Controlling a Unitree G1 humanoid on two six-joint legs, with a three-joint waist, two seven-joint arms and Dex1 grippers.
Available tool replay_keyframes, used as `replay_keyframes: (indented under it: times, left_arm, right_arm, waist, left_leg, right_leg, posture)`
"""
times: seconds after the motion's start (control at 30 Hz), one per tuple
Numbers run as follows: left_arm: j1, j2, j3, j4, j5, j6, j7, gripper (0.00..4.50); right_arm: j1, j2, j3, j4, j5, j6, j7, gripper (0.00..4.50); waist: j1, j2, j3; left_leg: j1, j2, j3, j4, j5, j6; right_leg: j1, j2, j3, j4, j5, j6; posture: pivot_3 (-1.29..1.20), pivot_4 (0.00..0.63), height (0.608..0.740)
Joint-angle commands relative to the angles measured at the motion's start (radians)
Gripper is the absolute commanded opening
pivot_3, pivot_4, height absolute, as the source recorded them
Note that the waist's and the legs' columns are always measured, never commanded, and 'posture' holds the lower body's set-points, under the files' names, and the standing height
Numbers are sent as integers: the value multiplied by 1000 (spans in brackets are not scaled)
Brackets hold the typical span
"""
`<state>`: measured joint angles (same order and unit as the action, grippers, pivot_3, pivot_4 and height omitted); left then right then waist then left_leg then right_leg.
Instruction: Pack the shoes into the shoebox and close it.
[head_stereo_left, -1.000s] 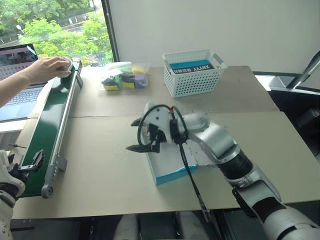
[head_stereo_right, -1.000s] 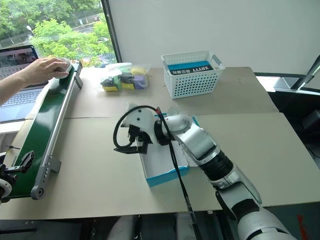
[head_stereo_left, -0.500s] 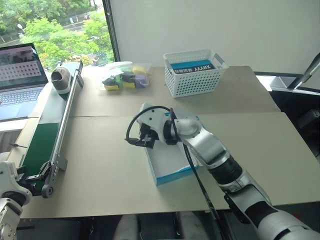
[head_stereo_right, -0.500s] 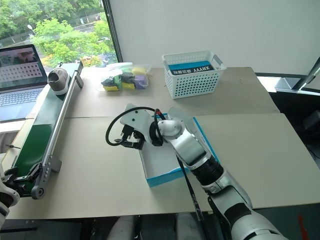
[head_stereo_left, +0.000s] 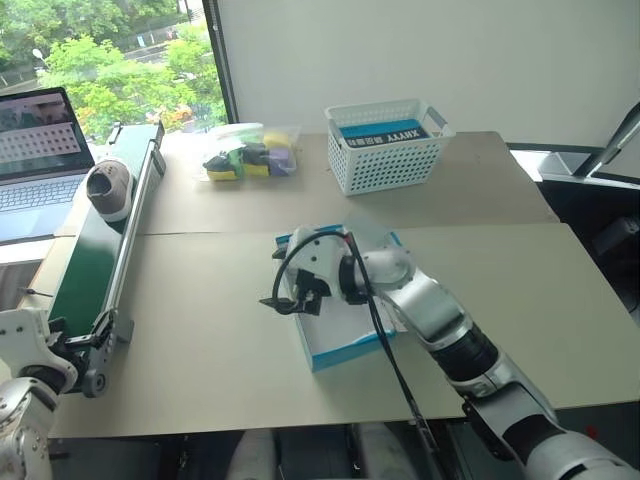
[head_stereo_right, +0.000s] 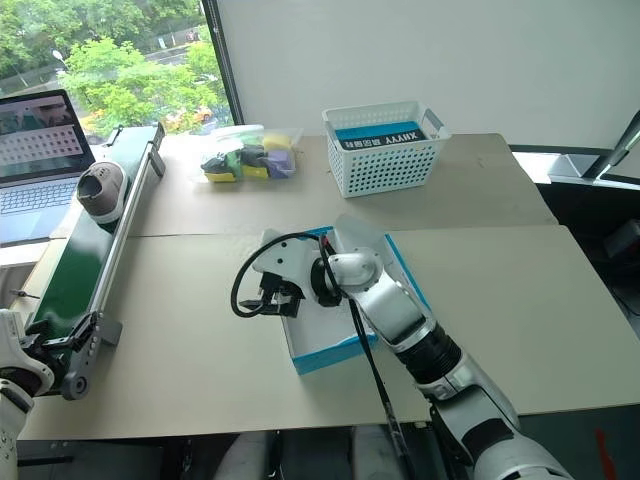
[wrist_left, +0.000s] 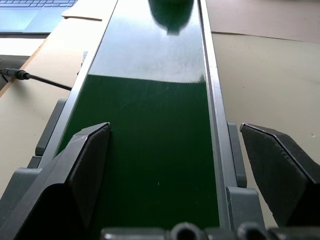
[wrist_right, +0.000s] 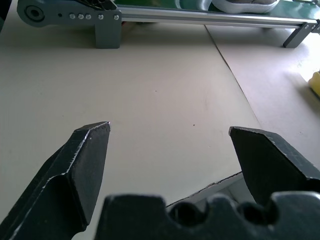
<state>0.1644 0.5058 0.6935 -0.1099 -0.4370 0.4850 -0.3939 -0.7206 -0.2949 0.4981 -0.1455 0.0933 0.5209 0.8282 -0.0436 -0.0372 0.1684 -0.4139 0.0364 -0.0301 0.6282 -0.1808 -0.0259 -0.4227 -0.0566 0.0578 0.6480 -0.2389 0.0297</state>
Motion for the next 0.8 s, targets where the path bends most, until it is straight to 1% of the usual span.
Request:
replay_keyframes:
  times: [0.03,0.43,0.57,0.8]
  left_arm:
    - [-3,18,1,-2,6,-19,8,4439]
    - [-6,27,9,10,8,-27,26,4439]
    - [-49,26,-19,16,21,-28,48,4439]
    - [-113,-1,-69,14,37,-37,97,4439]
  right_arm:
    - [5,-4,-15,-39,4,-40,19,4500]
    - [4,-3,-25,-22,-10,-42,17,4500]
    - [5,-1,-26,-21,-11,-39,16,4500]
    - [8,0,-32,-30,-8,-32,12,4500]
  waist:
    - [0,0,0]
    - [1,0,0]
    - [3,0,0]
    - [1,0,0]
  left_leg:
    - [0,0,0,0,0,0]
    - [0,0,0,0,0,0]
    - [0,0,0,0,0,0]
    - [0,0,0,0,0,0]
  right_leg:
    - [0,0,0,0,0,0]
    - [0,0,0,0,0,0]
    - [0,0,0,0,0,0]
    - [0,0,0,0,0,0]
  posture:
    - [0,150,731]
    - [0,150,731]
    - [0,150,731]
    - [0,150,731]
